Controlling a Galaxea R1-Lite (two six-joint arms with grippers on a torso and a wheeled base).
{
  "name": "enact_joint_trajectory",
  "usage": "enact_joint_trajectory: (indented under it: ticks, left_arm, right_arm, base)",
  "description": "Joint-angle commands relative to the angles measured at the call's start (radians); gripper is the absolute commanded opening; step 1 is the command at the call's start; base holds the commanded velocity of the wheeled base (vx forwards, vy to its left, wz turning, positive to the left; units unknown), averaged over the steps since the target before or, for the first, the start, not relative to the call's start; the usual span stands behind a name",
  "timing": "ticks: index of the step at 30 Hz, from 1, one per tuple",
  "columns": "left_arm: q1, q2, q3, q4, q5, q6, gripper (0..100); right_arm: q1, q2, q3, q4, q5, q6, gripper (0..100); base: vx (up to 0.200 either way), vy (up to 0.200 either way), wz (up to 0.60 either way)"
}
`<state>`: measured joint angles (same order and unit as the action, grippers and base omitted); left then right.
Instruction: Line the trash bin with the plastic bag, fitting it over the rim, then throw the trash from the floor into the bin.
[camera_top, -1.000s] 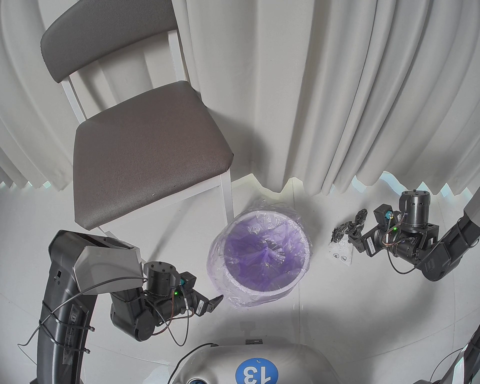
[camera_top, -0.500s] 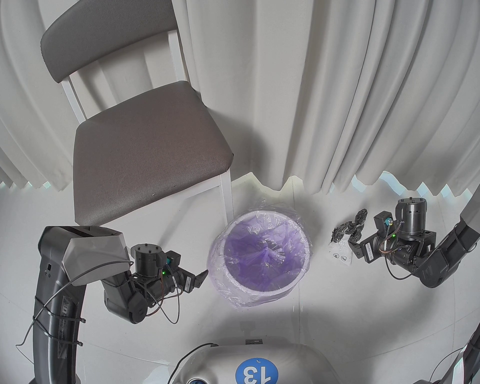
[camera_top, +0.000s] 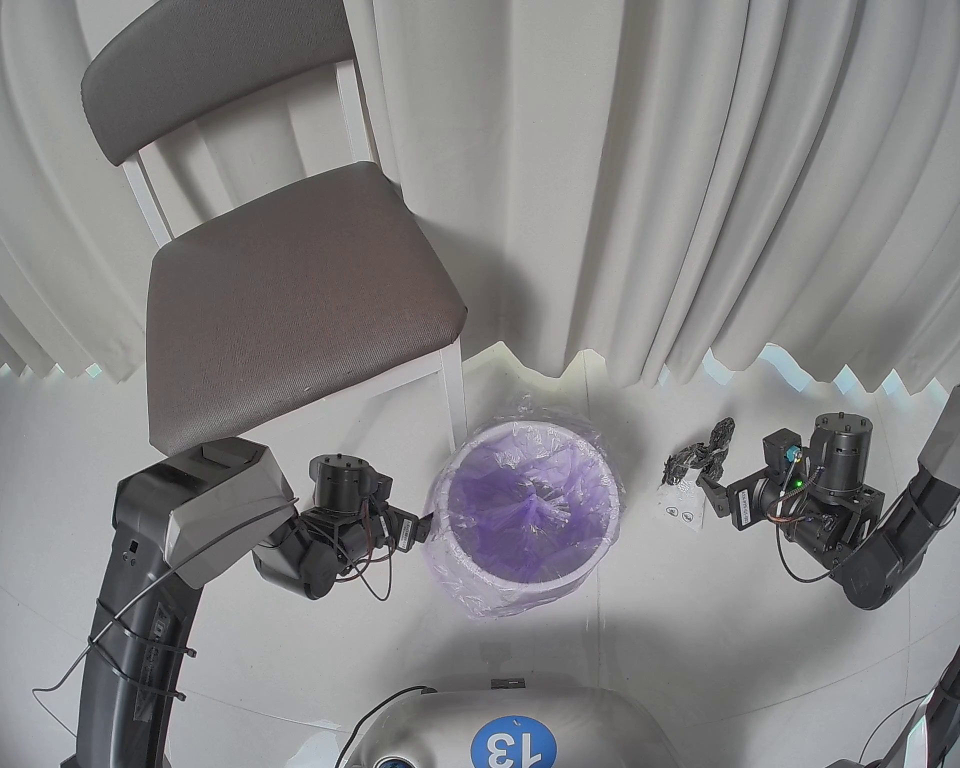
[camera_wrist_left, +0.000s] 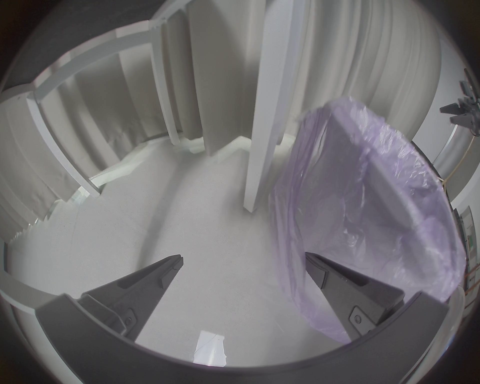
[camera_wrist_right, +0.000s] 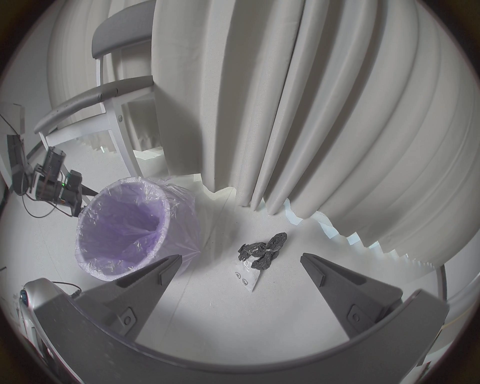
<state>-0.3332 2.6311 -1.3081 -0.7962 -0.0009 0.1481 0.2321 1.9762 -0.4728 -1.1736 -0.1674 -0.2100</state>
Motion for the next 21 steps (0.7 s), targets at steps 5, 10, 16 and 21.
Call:
enact_joint_trajectory:
  ticks: [5,10,16,21]
  left_arm:
    - [-0.033,0.066,-0.189,0.161,0.028,-0.002,100]
    - [-0.029,-0.033,-0.076,0.083,0.071,-0.117,100]
    - [-0.038,-0.148,0.050,0.051,0.094,-0.229,100]
    - [-0.043,-0.250,0.213,0.022,0.182,-0.206,100]
  right_arm:
    - [0.000,0.046,0.060,-0.074,0.082,0.144,100]
    - [-0.005,0.130,0.003,-0.093,0.109,0.141,100]
    - [-0.036,0.322,-0.165,-0.054,0.141,-0.055,100]
    - [-0.068,0.429,-0.316,0.031,0.144,-0.108,100]
  base:
    - [0.000,0.000,0.00]
    - [0.000,0.000,0.00]
    - [0.000,0.000,0.00]
    - [0.000,0.000,0.00]
